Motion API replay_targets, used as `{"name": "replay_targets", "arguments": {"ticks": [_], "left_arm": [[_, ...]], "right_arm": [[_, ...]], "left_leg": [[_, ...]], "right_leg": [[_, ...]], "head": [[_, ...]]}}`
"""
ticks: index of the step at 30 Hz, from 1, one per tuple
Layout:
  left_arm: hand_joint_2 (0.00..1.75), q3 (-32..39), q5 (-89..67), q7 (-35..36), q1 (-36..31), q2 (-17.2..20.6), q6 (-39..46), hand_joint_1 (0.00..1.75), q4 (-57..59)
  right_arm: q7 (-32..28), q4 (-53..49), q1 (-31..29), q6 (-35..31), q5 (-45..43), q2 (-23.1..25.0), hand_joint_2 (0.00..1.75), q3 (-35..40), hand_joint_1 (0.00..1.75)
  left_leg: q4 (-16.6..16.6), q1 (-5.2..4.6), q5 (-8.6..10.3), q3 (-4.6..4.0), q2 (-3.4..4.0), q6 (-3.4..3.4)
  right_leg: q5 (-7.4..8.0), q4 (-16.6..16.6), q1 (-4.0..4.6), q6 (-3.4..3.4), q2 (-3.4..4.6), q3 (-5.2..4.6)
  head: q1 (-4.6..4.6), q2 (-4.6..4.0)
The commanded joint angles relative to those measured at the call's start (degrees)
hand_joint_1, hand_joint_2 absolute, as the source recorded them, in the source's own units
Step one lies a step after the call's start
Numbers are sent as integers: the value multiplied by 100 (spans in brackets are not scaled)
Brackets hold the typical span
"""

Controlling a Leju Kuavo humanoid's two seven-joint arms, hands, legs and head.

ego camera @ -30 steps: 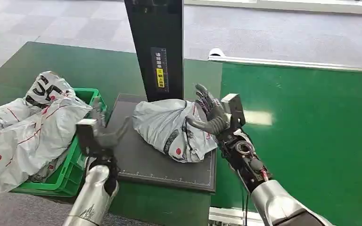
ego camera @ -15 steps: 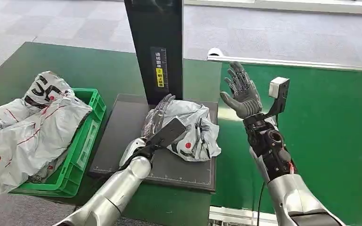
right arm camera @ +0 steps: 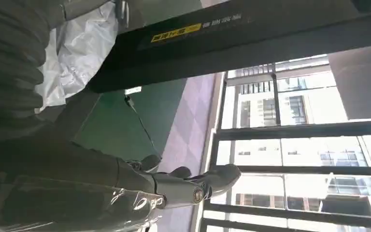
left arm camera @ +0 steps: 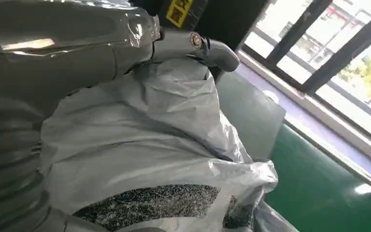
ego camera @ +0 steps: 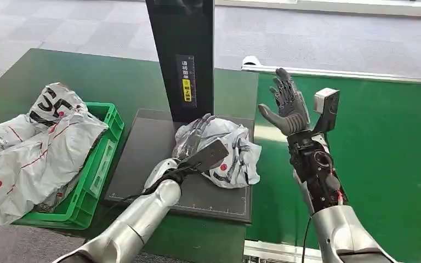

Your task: Moved the parcel from conveyor to table for the left to box.

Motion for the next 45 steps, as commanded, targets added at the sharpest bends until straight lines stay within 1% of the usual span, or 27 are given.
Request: {"name": "replay_targets", "arguments": {"ticks": [1, 2, 3, 4, 5, 11, 12, 13, 19, 21, 22, 23, 24, 25, 28, 31, 34, 35, 36, 37, 38, 39, 40, 41, 42, 43, 45], "left_arm": [[175, -1424, -1789, 1569, -677, 183, -1733, 0, 1907], [175, -1351, -1770, 1489, -628, 221, -1777, 2, 1986], [175, -1343, -1822, 1465, -606, 230, -1765, 35, 2041], [175, -1334, -1862, 1466, -582, 226, -1755, 150, 2063], [175, -1283, -1836, 1432, -558, 215, -1858, 173, 2077], [175, -1165, -1898, 1464, -540, 233, -1856, 175, 1977], [175, -1152, -1900, 1451, -559, 266, -1862, 175, 1970], [175, -1147, -1900, 1442, -566, 281, -1862, 175, 1968], [175, -1109, -2102, 1552, -546, 377, -1764, 175, 1961], [175, -1037, -2117, 1205, -501, 402, -1501, 175, 1860], [175, -958, -2119, 838, -449, 422, -850, 175, 1686], [175, -748, -1991, 595, -420, 394, -387, 175, 1595], [175, -11, -1298, -198, -167, 349, 905, 175, 1047], [175, 228, -1031, -478, -68, 346, 1263, 175, 767], [175, 228, -999, -463, -5, 422, 1100, 175, 509], [175, 213, -1009, -431, 30, 436, 1087, 175, 467], [175, 204, -1015, -431, 41, 429, 1113, 175, 485], [175, 536, -455, -1045, 152, 349, 1436, 175, 245], [175, 609, -179, -1514, 273, 414, 1784, 175, -105], [175, 574, -183, -1624, 340, 494, 1951, 175, -344], [175, 633, -31, -1894, 544, 568, 2413, 175, -881], [175, 709, -997, -1769, 742, 658, 2702, 175, -1364], [175, 1055, -1137, -2192, 1028, 575, 2702, 175, -1910], [175, 1305, -1540, -2369, 1235, 519, 2702, 175, -2315], [175, 1641, -1848, -2735, 1514, 346, 2702, 175, -2727], [175, 1620, -1867, -2735, 1589, 354, 2702, 175, -2854], [175, 1522, -1966, -2735, 1817, 434, 2702, 175, -3490]], "right_arm": [[14, 127, -175, 213, 378, 154, 175, -328, 0], [-49, 318, -285, 175, 461, 196, 175, -302, 0], [-99, 419, -348, 140, 506, 228, 175, -310, 0], [-115, 417, -344, 143, 528, 239, 175, -324, 0], [-124, 359, -293, 165, 551, 236, 175, -333, 0], [-128, -109, 121, 221, 640, 109, 175, -437, 0], [-124, -118, 123, 223, 651, 109, 175, -437, 0], [-122, -121, 118, 221, 654, 112, 175, -437, 0], [-119, -127, 90, 226, 745, 132, 175, -448, 0], [-125, -148, 103, 235, 750, 133, 175, -465, 0], [-129, -270, 198, 228, 742, 127, 175, -502, 0], [-113, -468, 345, 223, 742, 114, 175, -540, 0], [-42, -838, 583, 211, 731, 93, 175, -583, 0], [4, -979, 672, 221, 722, 70, 175, -584, 0], [87, -1128, 742, 224, 691, 57, 175, -590, 0], [105, -1097, 708, 203, 690, 65, 175, -590, 0], [106, -1077, 694, 195, 691, 70, 175, -587, 0], [109, -1015, 652, 207, 675, 43, 175, -545, 0], [102, -972, 608, 205, 631, -1, 175, -499, 0], [98, -948, 588, 211, 595, -33, 175, -473, 0], [94, -923, 572, 212, 540, -85, 175, -419, 0], [86, -926, 575, 202, 485, -128, 175, -374, 0], [80, -924, 582, 222, 424, -188, 175, -320, 0], [63, -923, 601, 223, 391, -231, 175, -295, 0], [31, -893, 616, 229, 347, -290, 175, -251, 0], [18, -876, 624, 219, 339, -311, 175, -240, 0], [-67, -768, 623, 204, 304, -402, 175, -167, 0]], "left_leg": [[-5, -4, -1, 11, 2, 3], [-11, -8, -2, 22, 17, 4], [-11, -9, -2, 20, 23, 3], [-22, -12, 1, 32, 34, 3], [-11, -7, -2, 24, 25, 2], [-26, -7, 3, 81, 6, 8], [-48, -10, 20, 78, 14, 13], [-20, -8, 0, 91, 9, 9], [-22, -10, -5, 115, 19, 9], [-29, -10, -1, 116, 24, 9], [-40, -12, 7, 115, 27, 10], [-28, -10, -1, 120, 24, 10], [-34, -10, 3, 119, 27, 10], [-25, -8, 0, 114, 16, 10], [-8, -7, -2, 88, -2, 10], [-9, -7, -1, 62, 11, 13], [-7, -8, -3, 51, 5, 13], [-5, -7, -2, 41, 4, 12], [-7, -9, -3, 37, 5, 13], [-5, -11, -5, 31, 8, 12], [-7, -12, -6, 31, 14, 13], [-4, -12, -5, 20, 12, 12], [-3, -10, -5, 13, 15, 10], [-9, -13, -8, 22, 19, 12], [-8, -14, -12, 26, 21, 13], [-7, -13, -9, 20, 20, 12], [-6, -12, -10, 17, 9, 13]], "right_leg": [[-1, -3, -4, 0, 1, 9], [2, -6, -7, 0, 15, 14], [2, -4, -8, 0, 20, 13], [7, -11, -11, -1, 31, 19], [4, -4, -6, -1, 21, 20], [0, -19, -7, 6, 0, 89], [20, -41, -9, 7, 8, 83], [-2, -14, -7, 8, 2, 99], [-2, -12, -11, 7, 11, 116], [4, -19, -11, 6, 16, 114], [11, -28, -13, 5, 20, 109], [3, -19, -10, 6, 17, 117], [8, -24, -11, 6, 20, 114], [1, -17, -9, 7, 10, 113], [-6, -4, -7, 8, -5, 93], [-3, -5, -5, 8, 7, 63], [-7, -4, -7, 8, 2, 54], [-6, -4, -5, 8, 1, 45], [-6, -5, -7, 8, 2, 40], [-7, -2, -9, 8, 5, 32], [-6, -5, -10, 8, 10, 30], [-5, -3, -9, 7, 7, 20], [-5, -3, -8, 7, 9, 12], [-7, -8, -10, 8, 14, 18], [-10, -5, -11, 7, 16, 22], [-8, -4, -10, 7, 14, 14], [-11, -6, -9, 11, 4, 18]], "head": [[0, -2], [0, 0], [0, 0], [2, 0], [-4, 0], [2, 0], [0, 0], [2, 0], [0, 0], [0, 0], [0, 0], [0, 0], [0, 0], [-2, -2], [-4, -2], [-2, -2], [0, 0], [0, -2], [2, 0], [0, 0], [-2, 0], [0, 0], [-2, 0], [2, 0], [-2, -2], [-2, -2], [2, 0]]}}
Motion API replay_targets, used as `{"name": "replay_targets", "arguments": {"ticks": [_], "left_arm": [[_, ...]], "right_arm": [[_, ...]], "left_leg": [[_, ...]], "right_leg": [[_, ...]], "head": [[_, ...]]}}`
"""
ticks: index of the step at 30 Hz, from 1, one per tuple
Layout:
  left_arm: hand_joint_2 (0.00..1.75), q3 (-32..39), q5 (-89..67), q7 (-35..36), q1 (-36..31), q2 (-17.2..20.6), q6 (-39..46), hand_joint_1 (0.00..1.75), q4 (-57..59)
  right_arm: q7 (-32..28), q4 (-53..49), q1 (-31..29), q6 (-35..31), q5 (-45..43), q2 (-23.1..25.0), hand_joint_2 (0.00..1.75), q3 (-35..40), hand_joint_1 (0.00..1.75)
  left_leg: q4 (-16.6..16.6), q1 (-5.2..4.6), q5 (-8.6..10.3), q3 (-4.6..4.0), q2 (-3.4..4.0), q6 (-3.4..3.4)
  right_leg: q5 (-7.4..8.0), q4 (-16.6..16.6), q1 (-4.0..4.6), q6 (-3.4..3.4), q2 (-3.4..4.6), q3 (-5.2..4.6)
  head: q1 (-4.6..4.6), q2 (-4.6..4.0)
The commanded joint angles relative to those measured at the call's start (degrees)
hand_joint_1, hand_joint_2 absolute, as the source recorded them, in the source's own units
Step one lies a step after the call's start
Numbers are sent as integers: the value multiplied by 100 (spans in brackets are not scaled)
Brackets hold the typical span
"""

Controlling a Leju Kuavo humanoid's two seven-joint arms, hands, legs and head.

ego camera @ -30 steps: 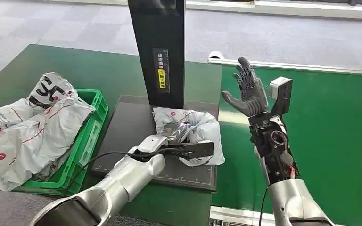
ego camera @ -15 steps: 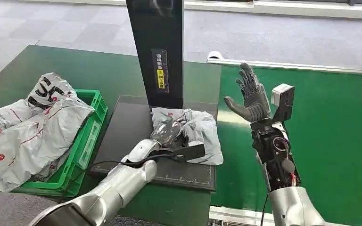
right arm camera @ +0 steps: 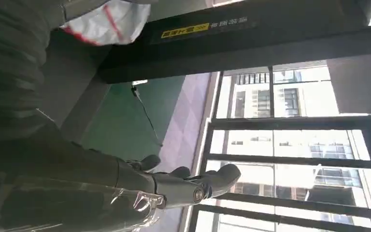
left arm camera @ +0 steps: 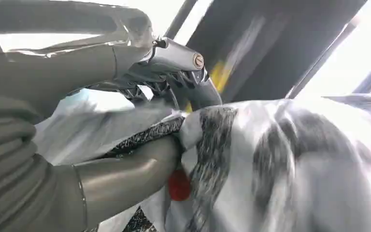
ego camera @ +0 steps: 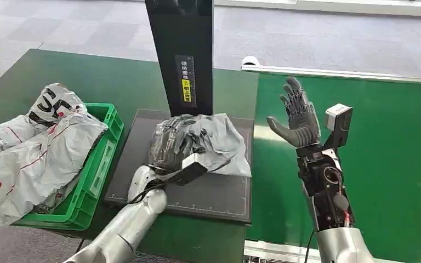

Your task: Moved the parcel from conveyor to table for the left to box.

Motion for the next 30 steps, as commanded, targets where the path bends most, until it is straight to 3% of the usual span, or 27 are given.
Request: {"name": "replay_targets", "arguments": {"ticks": [1, 4, 8, 20, 21, 22, 25, 26, 27, 28, 30], "left_arm": [[175, 860, -925, -572, 1088, 64, 101, 175, -2709], [175, 940, -1114, -572, 1077, 89, 101, 175, -3226], [175, 1526, -967, -572, 1014, 253, 101, 175, -3963], [175, 1526, -967, -572, 1014, 253, 101, 175, -3963], [175, 2426, -1208, -572, 779, 387, 101, 175, -4753], [175, 2636, -1382, -572, 710, 398, 101, 175, -4812], [175, 4057, -2624, -572, 116, 450, 101, 175, -4628], [175, 4153, -2636, -572, 57, 474, 101, 175, -4589], [175, 4675, -3305, -210, -207, 658, 101, 175, -4232], [175, 4391, -3552, 753, -241, 1131, 101, 175, -3787], [175, 4391, -3552, 753, -241, 1131, 101, 175, -3787]], "right_arm": [[-174, 370, -171, -20, -158, -409, 175, 322, 0], [-249, 475, -261, -17, -308, -558, 175, 422, 0], [-300, -20, 299, -140, -455, -741, 175, 389, 0], [-300, -20, 299, -140, -455, -741, 175, 389, 0], [-295, -499, 773, -267, -489, -916, 175, 244, 0], [-292, -530, 811, -274, -491, -929, 175, 221, 0], [-252, -1064, 1292, -356, -489, -988, 175, -24, 0], [-234, -1130, 1348, -359, -484, -994, 175, -48, 0], [-175, -1358, 1556, -372, -458, -991, 175, -153, 0], [-127, -1502, 1687, -379, -409, -966, 175, -231, 0], [-127, -1502, 1687, -379, -409, -966, 175, -231, 0]], "left_leg": [[-7, -3, -7, 16, 10, 6], [2, 0, -7, 1, 20, 5], [0, 1, -3, -2, 2, 5], [-4, -2, -4, 5, 5, 4], [-12, -5, -6, 21, 8, 8], [-7, -1, -4, 9, -5, 4], [2, 3, -3, -6, 1, 0], [1, 1, -5, 0, 1, 0], [-7, -1, -8, 18, 3, 2], [-8, 1, -3, 12, -3, -1], [-17, -3, 3, 18, -7, -2]], "right_leg": [[-4, -9, -2, 2, 9, 13], [-1, 0, 0, 1, 17, -3], [-2, -3, 2, 0, 1, 3], [-2, -2, -1, 2, 4, 5], [-3, -11, -3, 2, 8, 20], [-5, -6, 0, 0, -4, 12], [-2, 3, 4, -2, 1, -4], [-5, 4, 2, -3, 2, 1], [-8, -1, 0, -5, 5, 15], [-6, 0, 2, -6, -3, 11], [-5, -3, -2, -7, -6, 15]], "head": [[2, 0], [0, -2], [4, -2], [4, 0], [2, 0], [2, 0], [0, 0], [4, -2], [0, -2], [4, 0], [4, -2]]}}
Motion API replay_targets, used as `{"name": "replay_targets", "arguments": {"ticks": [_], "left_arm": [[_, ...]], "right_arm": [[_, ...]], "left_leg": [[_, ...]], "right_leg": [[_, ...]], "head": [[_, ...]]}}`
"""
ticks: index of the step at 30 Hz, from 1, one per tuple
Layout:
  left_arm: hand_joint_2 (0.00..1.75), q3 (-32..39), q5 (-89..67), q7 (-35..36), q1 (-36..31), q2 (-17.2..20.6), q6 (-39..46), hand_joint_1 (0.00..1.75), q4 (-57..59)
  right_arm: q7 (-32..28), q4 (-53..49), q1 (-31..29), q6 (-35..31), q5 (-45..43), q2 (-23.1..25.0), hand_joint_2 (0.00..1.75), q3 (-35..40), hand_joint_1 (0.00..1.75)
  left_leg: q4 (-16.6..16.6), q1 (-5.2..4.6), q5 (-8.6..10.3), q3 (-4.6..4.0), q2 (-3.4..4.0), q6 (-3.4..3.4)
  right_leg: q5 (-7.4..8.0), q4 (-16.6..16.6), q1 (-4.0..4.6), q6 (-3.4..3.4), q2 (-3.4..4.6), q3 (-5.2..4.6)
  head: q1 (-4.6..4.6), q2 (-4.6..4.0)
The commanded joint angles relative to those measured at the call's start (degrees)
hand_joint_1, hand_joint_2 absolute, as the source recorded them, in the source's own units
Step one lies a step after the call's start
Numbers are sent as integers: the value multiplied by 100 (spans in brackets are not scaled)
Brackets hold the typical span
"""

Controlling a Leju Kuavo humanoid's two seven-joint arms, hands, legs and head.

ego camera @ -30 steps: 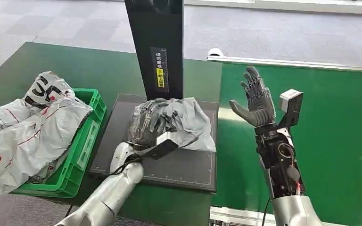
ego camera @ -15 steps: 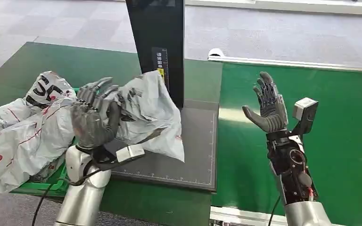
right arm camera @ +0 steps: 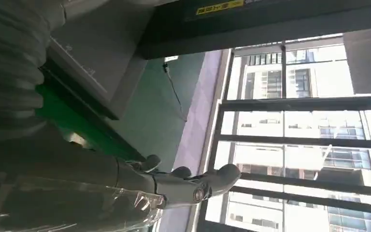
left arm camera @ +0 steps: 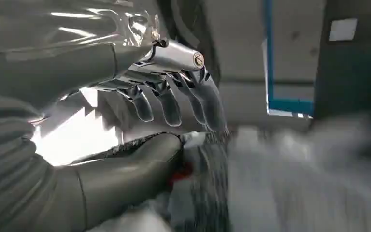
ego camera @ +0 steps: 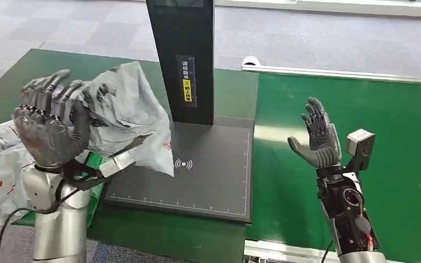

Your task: Moved the parcel from conveyor to table for the left to box.

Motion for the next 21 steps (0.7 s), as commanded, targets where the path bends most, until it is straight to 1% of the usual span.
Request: {"name": "replay_targets", "arguments": {"ticks": [1, 5, 8, 11, 12, 13, 14, 15, 16, 17, 18, 20, 21], "left_arm": [[175, 1743, -1273, 1318, -932, 818, -11, 175, 822], [175, 1743, -1273, 1318, -932, 818, -11, 175, 822], [175, 1743, -1273, 1318, -932, 818, -11, 175, 822], [175, 1743, -1273, 1318, -932, 818, -11, 175, 822], [175, 1005, -1626, 3118, -695, 1853, -11, 175, 1442], [175, 499, -1626, 4431, -938, 2260, -11, 175, 2742], [175, 29, -1626, 5226, -1121, 2879, -200, 175, 3721], [175, 185, -1583, 5463, -1303, 3070, -545, 175, 4566], [175, 335, -1510, 5345, -1406, 3117, -552, 175, 4858], [175, 303, -1608, 5547, -1536, 3323, -714, 175, 5430], [175, 376, -1626, 5564, -1596, 3410, -929, 175, 5704], [175, 245, -1626, 5680, -1733, 3632, -1800, 175, 6428], [175, 168, -1626, 5644, -1779, 3671, -2112, 175, 6631]], "right_arm": [[146, -899, 707, -55, 76, -87, 175, -390, 0], [146, -899, 707, -55, 76, -87, 175, -390, 0], [146, -899, 707, -55, 76, -87, 175, -390, 0], [146, -899, 707, -55, 76, -87, 175, -390, 0], [182, -947, 742, -68, 129, -31, 175, -431, 0], [203, -1004, 794, -73, 198, 20, 175, -488, 0], [224, -1036, 815, -54, 268, 73, 175, -532, 0], [255, -1004, 761, -14, 381, 194, 175, -589, 0], [272, -956, 688, -5, 411, 225, 175, -603, 0], [314, -839, 533, 20, 466, 271, 175, -614, 0], [339, -772, 435, 33, 489, 280, 175, -616, 0], [366, -575, 272, 133, 514, 260, 175, -620, 0], [356, -536, 251, 166, 528, 246, 175, -618, 0]], "left_leg": [[-10, -4, 2, 14, 0, -2], [-4, 0, -1, 12, 24, 2], [-5, -1, 0, 11, 12, 4], [-6, -5, 1, 11, 19, 1], [-16, -7, 0, 27, 17, 6], [-5, -8, 1, 12, 16, 1], [-25, -15, 7, 35, 17, -4], [-25, -15, 10, 34, 4, -6], [-31, -16, 14, 38, -5, -8], [-19, -15, 7, 37, 13, -7], [-29, -14, 13, 46, 15, -11], [-20, -10, 6, 41, 49, -9], [-24, -7, 8, 44, 62, -9]], "right_leg": [[-2, -1, -3, -5, 0, 8], [-1, 0, 2, -2, 15, 2], [-3, -2, 1, 1, 4, 8], [-1, -1, -4, -1, 10, 6], [-2, -10, -5, -1, 9, 23], [-2, 0, -6, -2, 7, 6], [-1, -6, -13, -9, 9, 22], [-3, -3, -13, -11, -4, 24], [-2, -5, -14, -13, -11, 29], [-2, 2, -13, -10, 7, 17], [1, 0, -12, -17, 10, 21], [5, 13, -9, -13, 42, 5], [11, 10, -6, -14, 55, 5]], "head": [[-2, -2], [-2, 0], [2, 0], [2, -2], [0, -2], [0, -2], [2, 0], [6, -2], [7, 0], [2, 0], [-2, 0], [-4, 0], [2, -2]]}}
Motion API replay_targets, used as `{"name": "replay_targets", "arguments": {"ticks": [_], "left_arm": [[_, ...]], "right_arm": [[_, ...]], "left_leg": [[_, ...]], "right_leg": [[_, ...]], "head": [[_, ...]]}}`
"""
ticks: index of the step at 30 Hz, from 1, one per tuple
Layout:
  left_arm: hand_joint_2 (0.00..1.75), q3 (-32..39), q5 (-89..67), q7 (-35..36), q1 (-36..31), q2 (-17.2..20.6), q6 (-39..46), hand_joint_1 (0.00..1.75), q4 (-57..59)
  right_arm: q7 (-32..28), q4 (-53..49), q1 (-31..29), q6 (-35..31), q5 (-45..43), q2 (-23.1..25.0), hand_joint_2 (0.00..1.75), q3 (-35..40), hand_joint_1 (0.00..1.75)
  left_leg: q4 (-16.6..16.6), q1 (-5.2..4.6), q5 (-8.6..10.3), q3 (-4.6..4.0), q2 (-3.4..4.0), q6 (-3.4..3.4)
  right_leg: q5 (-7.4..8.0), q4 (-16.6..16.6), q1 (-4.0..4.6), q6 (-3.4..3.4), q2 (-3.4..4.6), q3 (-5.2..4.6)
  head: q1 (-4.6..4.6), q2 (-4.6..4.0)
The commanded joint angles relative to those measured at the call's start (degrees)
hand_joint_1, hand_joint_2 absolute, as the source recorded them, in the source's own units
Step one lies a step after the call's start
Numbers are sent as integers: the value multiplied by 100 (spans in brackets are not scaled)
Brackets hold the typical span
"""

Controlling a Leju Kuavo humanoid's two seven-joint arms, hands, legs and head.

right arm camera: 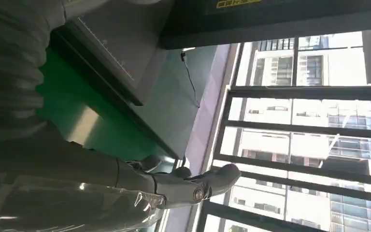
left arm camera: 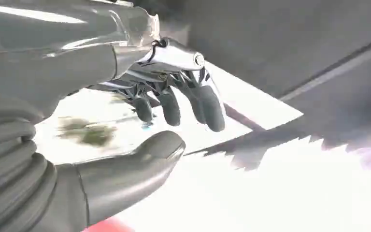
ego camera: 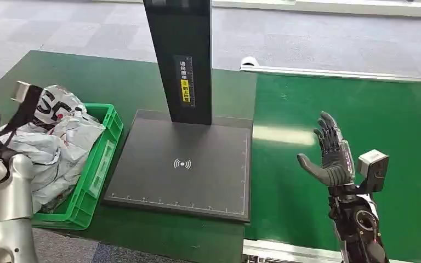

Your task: Moved the parcel from conveyor to table for the left to box.

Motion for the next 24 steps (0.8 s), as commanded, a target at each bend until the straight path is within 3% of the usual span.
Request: {"name": "replay_targets", "arguments": {"ticks": [1, 3, 5, 6, 8, 9, 10, 11, 12, 14, 15, 16, 18, 19, 20, 22, 24], "left_arm": [[175, -1060, -218, 205, -855, 1585, -2222, 175, 4412], [175, -1132, -218, 104, -938, 1567, -2869, 175, 4702], [175, -1148, -218, 109, -913, 1550, -2900, 175, 4706], [175, -1115, -179, -254, -884, 1443, -3377, 175, 4718], [175, -1070, -127, -470, -812, 1308, -3460, 171, 4566], [175, -1050, -74, -654, -781, 1239, -3486, 143, 4470], [175, -1049, 10, -901, -716, 1175, -3491, 127, 4333], [175, -992, 206, -1288, -626, 1115, -3529, 61, 4137], [175, -1004, 198, -1274, -629, 1091, -3529, 7, 4124], [175, -1038, 340, -1278, -301, 959, -3001, 0, 3237], [175, -835, 622, -1242, -203, 786, -2245, 0, 2776], [175, -410, 1602, -2123, -120, 395, -903, 0, 2018], [175, -469, 3474, -3263, 190, 98, 196, 0, 536], [175, -492, 3935, -3562, 360, 52, 455, 0, 137], [175, 948, 3437, -5373, 426, -898, 530, 0, -1146], [175, 619, 4096, -5541, 860, -1212, 530, 0, -2750], [175, 298, 4239, -5541, 1164, -1575, 530, 0, -4029]], "right_arm": [[75, 583, -629, 279, 170, 265, 175, -214, 0], [60, 716, -733, 356, 249, 276, 175, -200, 0], [60, 740, -762, 351, 255, 297, 175, -197, 0], [96, 795, -798, 383, 323, 312, 175, -172, 0], [109, 835, -811, 368, 364, 345, 175, -174, 0], [109, 830, -788, 358, 379, 357, 175, -180, 0], [109, 811, -759, 357, 387, 362, 175, -185, 0], [123, 824, -764, 359, 397, 368, 175, -194, 0], [124, 824, -771, 360, 397, 369, 175, -193, 0], [157, 705, -677, 348, 408, 400, 175, -255, 0], [183, 566, -584, 340, 404, 412, 175, -285, 0], [230, 359, -458, 330, 365, 431, 175, -310, 0], [279, 81, -328, 327, 191, 418, 175, -202, 0], [254, 99, -357, 345, 125, 427, 175, -144, 0], [156, 223, -449, 372, 36, 391, 175, 28, 0], [-14, 535, -662, 400, 17, 365, 175, 301, 0], [-262, 965, -907, 373, 23, 333, 175, 595, 0]], "left_leg": [[-15, -5, 5, 24, 27, -3], [-12, -4, 7, 22, 18, -2], [-13, -4, 6, 23, 25, -2], [-20, -3, 5, 30, 35, 0], [-21, -6, 7, 27, 28, 0], [-18, -12, 4, 29, 27, -2], [-27, -14, 6, 36, 27, -2], [-16, -19, 4, 29, 22, -4], [-37, -17, 10, 45, 23, -2], [-30, -19, 10, 38, 18, -4], [-33, -18, 10, 41, 17, -3], [-38, -17, 14, 42, 3, -2], [-17, -14, 15, 17, -40, 1], [-5, -11, 8, 18, -26, -2], [0, -9, 11, 5, -41, 1], [13, -7, 12, -22, -68, 14], [10, -7, 2, -12, -22, 16]], "right_leg": [[6, 1, -3, -8, 29, 7], [3, 4, -3, -4, 21, 7], [4, 1, -2, -3, 28, 10], [8, -8, -1, -2, 38, 14], [5, -7, -5, -2, 28, 18], [0, 1, -11, -3, 27, 17], [3, -8, -13, -4, 27, 25], [0, 2, -17, -5, 23, 18], [7, -18, -15, -6, 24, 33], [7, -11, -17, -7, 20, 26], [9, -14, -16, -7, 19, 28], [10, -21, -16, -6, 7, 34], [2, -9, -13, -2, -32, 24], [-1, 1, -10, -1, -18, 12], [-2, 1, -7, 0, -33, 8], [-6, 3, -6, 11, -68, 9], [1, -3, -6, 11, -17, 5]], "head": [[2, -2], [7, 0], [7, -2], [4, 0], [9, -2], [7, -2], [4, 0], [7, -2], [4, 0], [4, 0], [2, -2], [7, 0], [2, 0], [7, -2], [0, 0], [9, -2], [4, 0]]}}
